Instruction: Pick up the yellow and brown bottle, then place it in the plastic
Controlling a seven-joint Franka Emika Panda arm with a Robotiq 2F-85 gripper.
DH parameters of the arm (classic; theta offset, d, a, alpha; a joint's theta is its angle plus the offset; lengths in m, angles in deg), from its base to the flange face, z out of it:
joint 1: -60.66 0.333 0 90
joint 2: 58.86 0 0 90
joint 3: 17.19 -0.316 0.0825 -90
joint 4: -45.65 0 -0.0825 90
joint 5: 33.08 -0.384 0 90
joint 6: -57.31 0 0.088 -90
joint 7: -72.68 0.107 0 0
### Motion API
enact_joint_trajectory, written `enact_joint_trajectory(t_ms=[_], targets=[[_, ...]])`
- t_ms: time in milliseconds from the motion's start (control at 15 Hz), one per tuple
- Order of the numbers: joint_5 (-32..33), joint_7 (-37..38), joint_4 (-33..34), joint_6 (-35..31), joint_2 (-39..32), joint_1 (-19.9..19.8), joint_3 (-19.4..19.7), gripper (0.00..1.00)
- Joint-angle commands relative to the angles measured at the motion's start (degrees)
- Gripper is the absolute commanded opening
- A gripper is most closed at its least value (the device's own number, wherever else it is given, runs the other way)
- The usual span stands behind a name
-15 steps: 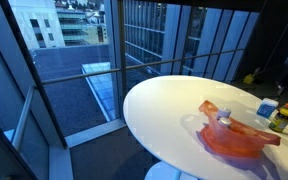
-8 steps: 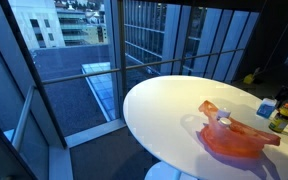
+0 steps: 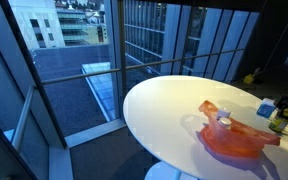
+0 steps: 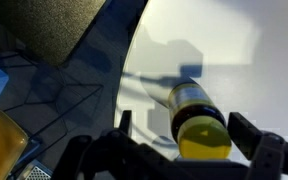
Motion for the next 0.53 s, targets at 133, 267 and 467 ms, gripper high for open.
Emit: enact_joint_trajectory(t_ms=[133,267,467], targets=[[4.3,2.3,1.4,-3.0,-2.5,3.0,2.9,0.66],[5.5,3.3,1.5,-3.7,-2.9,4.0,3.6,0.47],[6.5,4.1,1.5,-3.3,-1.7,5.4,4.0,0.30]])
